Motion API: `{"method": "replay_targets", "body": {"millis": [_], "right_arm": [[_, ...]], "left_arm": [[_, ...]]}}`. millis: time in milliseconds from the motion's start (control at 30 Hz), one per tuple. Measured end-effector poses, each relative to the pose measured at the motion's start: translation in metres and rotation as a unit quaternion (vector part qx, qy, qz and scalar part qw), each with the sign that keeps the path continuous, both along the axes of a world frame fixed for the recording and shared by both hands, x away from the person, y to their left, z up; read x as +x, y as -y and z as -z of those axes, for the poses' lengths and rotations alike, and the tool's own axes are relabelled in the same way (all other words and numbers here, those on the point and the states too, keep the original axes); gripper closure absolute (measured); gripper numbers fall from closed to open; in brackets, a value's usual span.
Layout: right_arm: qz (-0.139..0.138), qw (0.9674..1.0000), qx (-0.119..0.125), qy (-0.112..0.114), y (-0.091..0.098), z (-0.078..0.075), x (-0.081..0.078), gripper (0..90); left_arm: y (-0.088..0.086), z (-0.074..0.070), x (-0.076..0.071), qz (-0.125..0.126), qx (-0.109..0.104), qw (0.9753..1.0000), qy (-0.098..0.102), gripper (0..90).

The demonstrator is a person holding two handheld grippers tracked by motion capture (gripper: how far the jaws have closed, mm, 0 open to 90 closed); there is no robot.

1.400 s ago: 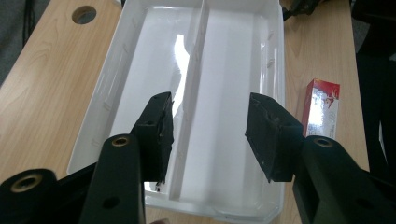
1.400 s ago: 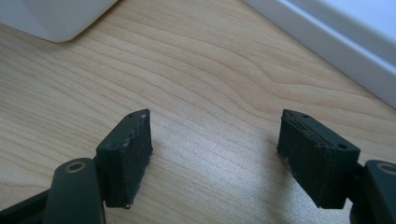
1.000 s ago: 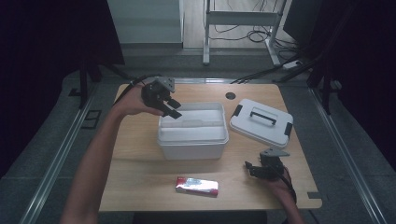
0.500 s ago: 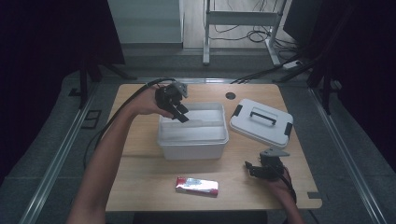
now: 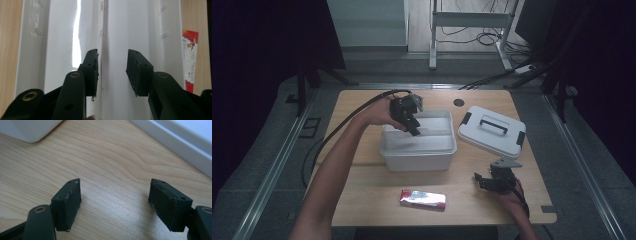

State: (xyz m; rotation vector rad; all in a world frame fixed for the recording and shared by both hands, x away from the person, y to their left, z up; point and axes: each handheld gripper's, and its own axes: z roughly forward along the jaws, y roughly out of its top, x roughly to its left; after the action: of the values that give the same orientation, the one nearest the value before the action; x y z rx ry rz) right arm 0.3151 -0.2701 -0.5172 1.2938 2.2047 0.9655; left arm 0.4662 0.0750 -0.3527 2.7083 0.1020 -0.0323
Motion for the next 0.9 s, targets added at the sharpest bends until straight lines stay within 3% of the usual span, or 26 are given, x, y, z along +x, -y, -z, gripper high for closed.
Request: {"method": "replay_targets", "body": {"millis": [300,467,900], "right_arm": [[-0.001,1.0000,0.000,0.000,0.000,0.000,0.000,25.4],[-0.001,1.0000,0.000,0.000,0.000,0.000,0.000,25.4],[0.000,1.0000,-0.001,0.000,0.000,0.000,0.000,25.4]], "left_arm": [[0.006,0.010,0.004,-0.001,0.018,0.9998,-0.006,70.9],[0.008,0.014,0.007,0.013,0.029,0.9995,-0.007,75.7],[0.004,0.020,0.010,-0.002,0.006,1.0000,-0.003,89.1]]}}
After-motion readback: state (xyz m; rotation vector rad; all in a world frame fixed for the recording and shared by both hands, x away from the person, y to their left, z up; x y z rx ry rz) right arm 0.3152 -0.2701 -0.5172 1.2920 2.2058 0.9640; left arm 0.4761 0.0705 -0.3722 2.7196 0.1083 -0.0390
